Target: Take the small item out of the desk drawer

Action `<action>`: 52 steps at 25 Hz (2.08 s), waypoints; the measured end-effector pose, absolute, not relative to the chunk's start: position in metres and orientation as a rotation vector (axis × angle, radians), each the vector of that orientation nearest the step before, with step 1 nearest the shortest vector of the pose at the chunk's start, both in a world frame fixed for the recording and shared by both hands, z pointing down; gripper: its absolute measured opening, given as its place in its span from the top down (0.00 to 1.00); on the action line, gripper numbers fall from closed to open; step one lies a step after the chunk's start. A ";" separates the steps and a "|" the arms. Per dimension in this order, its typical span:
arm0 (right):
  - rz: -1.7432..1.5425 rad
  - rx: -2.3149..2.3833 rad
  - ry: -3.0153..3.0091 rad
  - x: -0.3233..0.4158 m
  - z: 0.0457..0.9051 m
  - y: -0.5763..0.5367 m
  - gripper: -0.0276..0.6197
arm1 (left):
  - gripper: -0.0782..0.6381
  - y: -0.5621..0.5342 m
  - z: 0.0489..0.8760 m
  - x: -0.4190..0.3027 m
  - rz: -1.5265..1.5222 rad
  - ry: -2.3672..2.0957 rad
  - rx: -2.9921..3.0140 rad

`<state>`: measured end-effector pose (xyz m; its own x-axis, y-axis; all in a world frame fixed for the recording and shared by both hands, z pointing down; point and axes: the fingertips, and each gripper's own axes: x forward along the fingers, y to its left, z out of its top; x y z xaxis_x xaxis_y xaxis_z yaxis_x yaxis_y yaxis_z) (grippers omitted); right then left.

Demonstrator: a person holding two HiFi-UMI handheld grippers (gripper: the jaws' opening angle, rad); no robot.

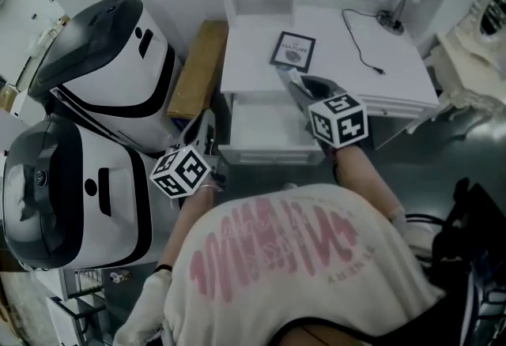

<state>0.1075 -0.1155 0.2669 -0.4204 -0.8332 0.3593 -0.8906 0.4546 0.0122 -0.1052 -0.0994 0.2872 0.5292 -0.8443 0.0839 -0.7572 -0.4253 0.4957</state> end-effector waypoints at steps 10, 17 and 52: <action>0.310 1.616 -2.479 0.117 0.242 -0.052 0.80 | 0.85 -0.050 0.271 -0.093 -0.218 -1.242 2.371; 0.376 1.659 -2.454 0.120 0.255 -0.016 0.80 | 0.85 -0.018 0.273 -0.092 -0.206 -1.213 2.390; 0.514 1.665 -2.322 0.144 0.308 0.018 0.80 | 0.85 0.011 0.311 -0.078 -0.140 -1.137 2.330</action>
